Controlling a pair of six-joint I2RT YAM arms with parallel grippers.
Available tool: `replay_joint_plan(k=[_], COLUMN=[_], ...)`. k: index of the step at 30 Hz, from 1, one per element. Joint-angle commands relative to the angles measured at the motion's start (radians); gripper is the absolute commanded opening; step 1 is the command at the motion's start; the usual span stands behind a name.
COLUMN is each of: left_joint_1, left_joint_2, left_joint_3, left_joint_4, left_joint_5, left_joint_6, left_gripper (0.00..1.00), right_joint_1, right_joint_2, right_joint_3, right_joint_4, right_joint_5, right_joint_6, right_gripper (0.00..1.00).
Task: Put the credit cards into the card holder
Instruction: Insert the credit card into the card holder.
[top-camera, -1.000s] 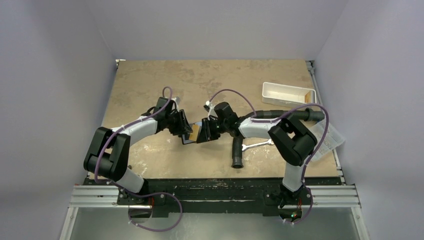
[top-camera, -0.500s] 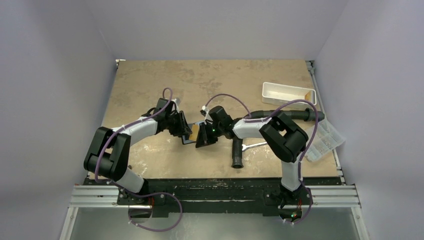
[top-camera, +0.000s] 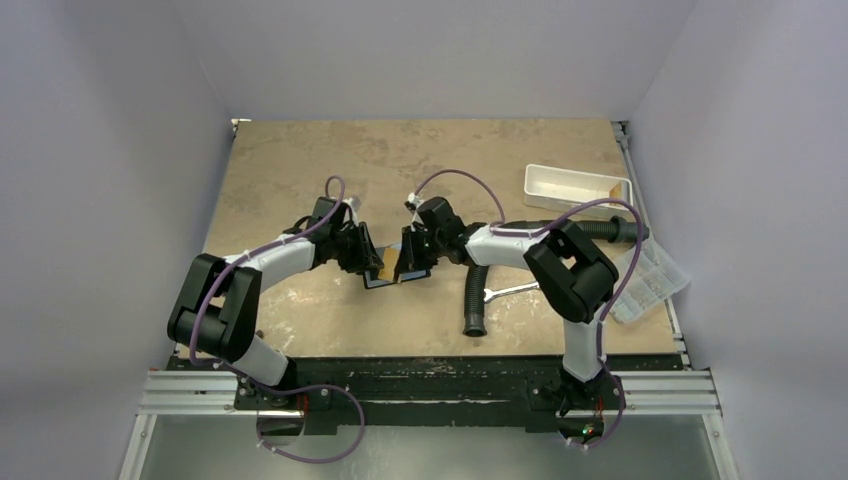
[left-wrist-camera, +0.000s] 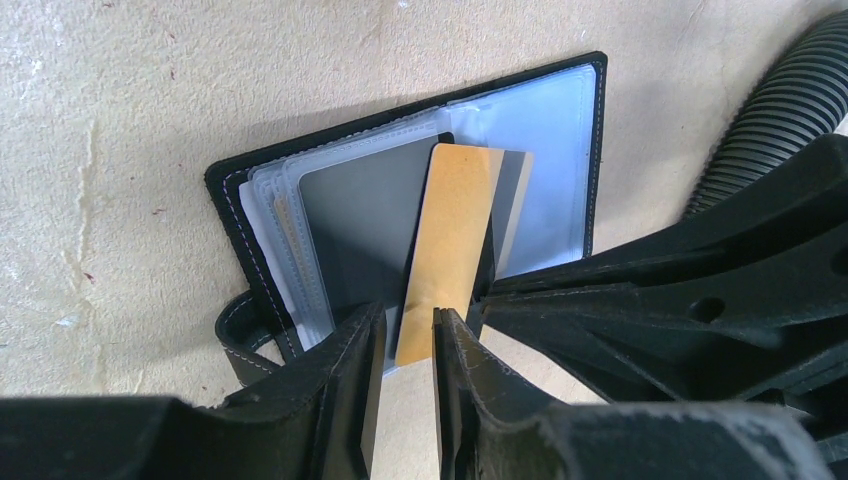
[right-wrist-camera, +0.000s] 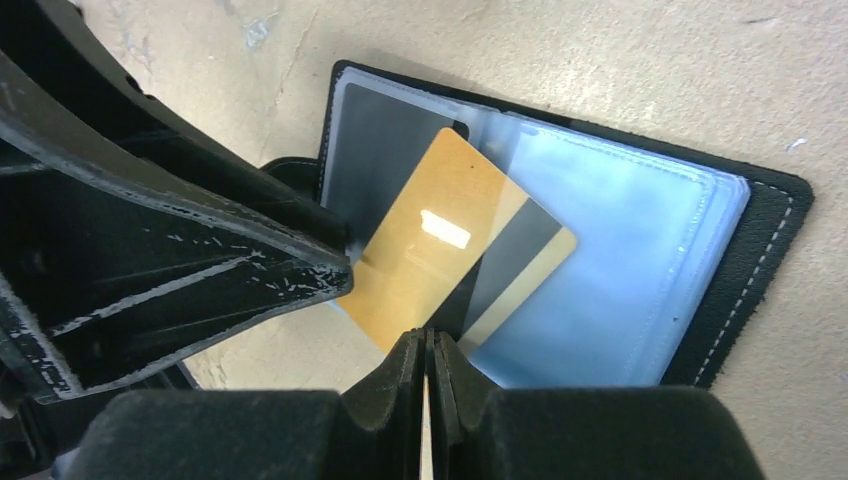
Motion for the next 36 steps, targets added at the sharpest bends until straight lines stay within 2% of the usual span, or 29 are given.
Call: replay_joint_plan(k=[1, 6, 12, 18, 28, 36], left_joint_1=[0.003, 0.003, 0.003, 0.003, 0.003, 0.003], left_joint_2=[-0.010, 0.005, 0.018, 0.050, 0.019, 0.018], left_joint_3=[-0.011, -0.007, -0.004, -0.005, -0.002, 0.012], left_joint_4=[0.001, 0.009, 0.037, 0.075, 0.027, 0.002], left_joint_5=[0.005, 0.016, 0.061, 0.144, 0.076, 0.052], left_joint_6=[0.028, 0.027, 0.016, -0.004, 0.016, 0.039], left_gripper=[0.28, 0.28, 0.30, 0.33, 0.33, 0.40], right_joint_1=[0.000, 0.035, 0.070, 0.064, 0.030, -0.001], right_joint_2=[-0.015, -0.086, -0.075, -0.088, -0.116, -0.047], right_joint_3=[0.038, -0.019, -0.040, -0.043, -0.029, 0.028], right_joint_4=[-0.065, -0.081, -0.067, -0.041, -0.059, -0.068], right_joint_5=[0.059, 0.029, -0.011, 0.028, 0.021, 0.042], right_joint_6=[-0.078, -0.121, -0.115, -0.084, -0.090, -0.107], right_gripper=[0.13, 0.22, 0.24, 0.20, 0.16, 0.14])
